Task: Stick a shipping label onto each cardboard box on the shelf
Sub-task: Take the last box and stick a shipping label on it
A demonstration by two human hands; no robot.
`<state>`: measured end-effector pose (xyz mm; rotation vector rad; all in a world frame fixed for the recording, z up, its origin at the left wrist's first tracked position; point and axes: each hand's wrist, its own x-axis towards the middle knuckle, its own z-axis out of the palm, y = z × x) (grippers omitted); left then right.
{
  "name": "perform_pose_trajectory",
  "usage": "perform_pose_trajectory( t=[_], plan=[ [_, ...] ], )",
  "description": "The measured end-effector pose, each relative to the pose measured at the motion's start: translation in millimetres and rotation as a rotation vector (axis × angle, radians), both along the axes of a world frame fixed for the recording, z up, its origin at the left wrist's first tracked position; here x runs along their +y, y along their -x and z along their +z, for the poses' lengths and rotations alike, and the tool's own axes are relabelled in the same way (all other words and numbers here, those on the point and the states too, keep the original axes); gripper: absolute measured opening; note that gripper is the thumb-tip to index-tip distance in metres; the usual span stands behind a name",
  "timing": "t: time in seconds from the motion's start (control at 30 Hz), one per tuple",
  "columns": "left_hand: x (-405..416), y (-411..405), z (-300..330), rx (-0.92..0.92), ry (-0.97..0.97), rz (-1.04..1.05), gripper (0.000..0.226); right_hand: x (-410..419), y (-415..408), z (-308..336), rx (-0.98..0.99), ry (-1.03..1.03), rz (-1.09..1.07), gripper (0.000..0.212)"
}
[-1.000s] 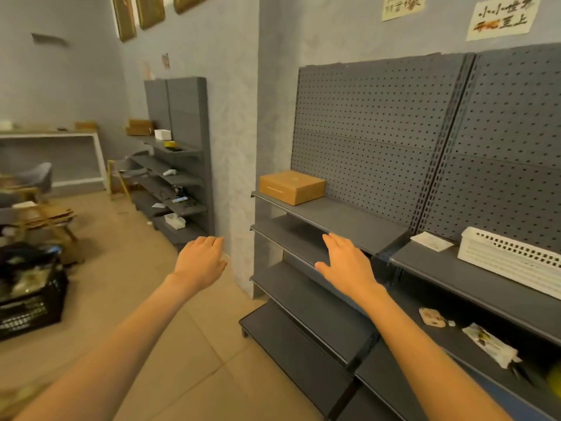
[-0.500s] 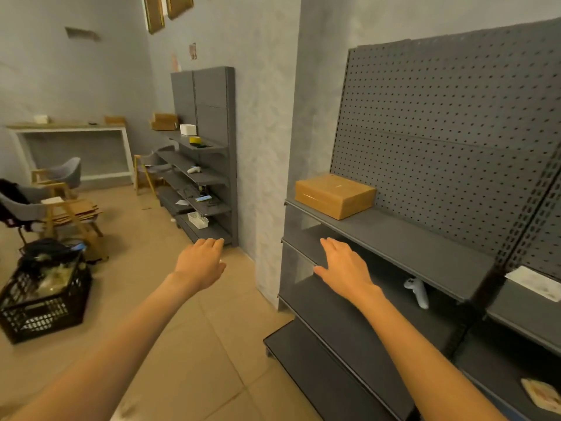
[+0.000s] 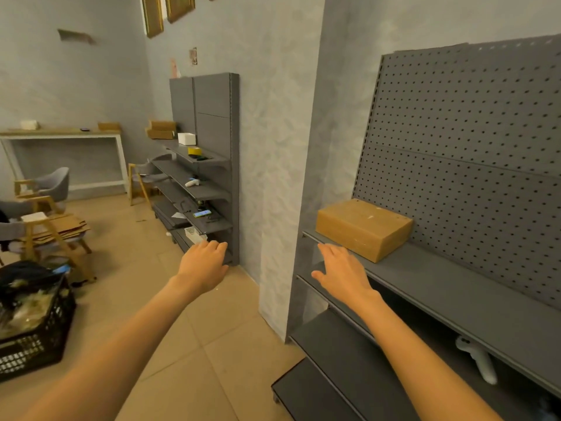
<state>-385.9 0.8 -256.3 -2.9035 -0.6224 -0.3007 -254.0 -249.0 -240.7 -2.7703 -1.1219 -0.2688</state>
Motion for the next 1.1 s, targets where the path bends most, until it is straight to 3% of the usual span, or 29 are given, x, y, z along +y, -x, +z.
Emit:
perform_pose_trajectory(
  t=[0.47, 0.7, 0.93, 1.1],
  plan=[
    [133.1, -164.5, 13.7, 0.000, -0.017, -0.362, 0.049, 102.7, -74.9, -0.4, -0.015, -0.023, -0.344, 0.062],
    [117.0, -239.3, 6.3, 0.009, -0.004, -0.538, 0.052, 90.9, -101.8, -4.7, 0.005, 0.006, -0.505, 0.064],
    [96.1, -330.8, 3.2, 0.022, -0.019, -0.626, 0.050, 63.4, -163.4, 4.6, -0.055, 0.009, -0.661, 0.041],
    [69.4, -401.1, 24.9, -0.020, -0.051, -0.694, 0.048, 34.1, -213.7, 13.1, -0.079, -0.039, -0.747, 0.045]
  ],
)
